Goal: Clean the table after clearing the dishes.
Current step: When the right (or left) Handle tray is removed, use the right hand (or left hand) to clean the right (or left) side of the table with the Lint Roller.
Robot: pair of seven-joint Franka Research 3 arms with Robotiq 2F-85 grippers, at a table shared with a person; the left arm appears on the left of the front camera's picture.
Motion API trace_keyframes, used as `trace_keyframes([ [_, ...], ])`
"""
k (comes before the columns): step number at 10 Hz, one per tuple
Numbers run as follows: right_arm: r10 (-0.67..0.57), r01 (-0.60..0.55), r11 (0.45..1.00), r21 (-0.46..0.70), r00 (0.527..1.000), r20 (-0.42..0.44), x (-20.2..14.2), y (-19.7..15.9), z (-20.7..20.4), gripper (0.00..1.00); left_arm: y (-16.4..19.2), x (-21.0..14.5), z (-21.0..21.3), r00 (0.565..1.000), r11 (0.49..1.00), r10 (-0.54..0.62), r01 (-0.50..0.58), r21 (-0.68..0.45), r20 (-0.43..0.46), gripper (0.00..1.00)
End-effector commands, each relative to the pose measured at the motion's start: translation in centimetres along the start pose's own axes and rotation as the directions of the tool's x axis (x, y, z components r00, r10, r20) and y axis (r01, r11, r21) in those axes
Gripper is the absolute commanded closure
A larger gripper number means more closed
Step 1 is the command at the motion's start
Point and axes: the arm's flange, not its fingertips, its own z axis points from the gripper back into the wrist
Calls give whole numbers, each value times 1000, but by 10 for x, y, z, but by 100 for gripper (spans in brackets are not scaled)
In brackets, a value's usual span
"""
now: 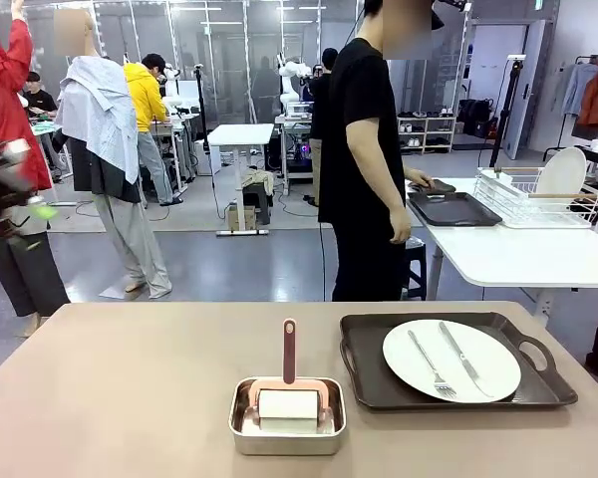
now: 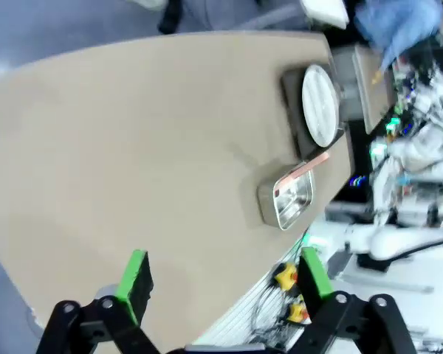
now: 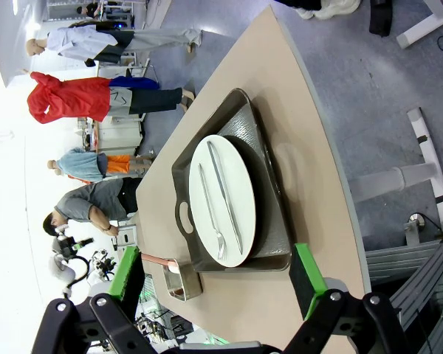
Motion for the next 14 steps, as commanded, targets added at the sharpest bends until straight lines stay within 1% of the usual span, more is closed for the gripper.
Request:
trace_keyframes([
  [1,0,0,1000,3,1000,1,-1,2,0,0,36,-63,4,815,905,405,-291,-311,415,0],
  [2,0,0,1000,3,1000,1,-1,2,0,0,57,-91,13,759,887,447,-304,-348,473,0],
  [3,0,0,1000,3,1000,1,-1,2,0,0,74,-109,18,728,878,466,-306,-369,503,0],
  [4,0,0,1000,3,1000,1,-1,2,0,0,89,-123,18,708,863,488,-307,-401,510,0],
  [5,0,0,1000,3,1000,1,-1,2,0,0,95,-123,13,694,853,510,-335,-399,507,0],
  [6,0,0,1000,3,1000,1,-1,2,0,0,105,-128,34,811,880,456,-349,-321,368,0],
  [14,0,0,1000,3,1000,1,-1,2,0,0,105,-128,34,811,880,456,-349,-321,368,0],
])
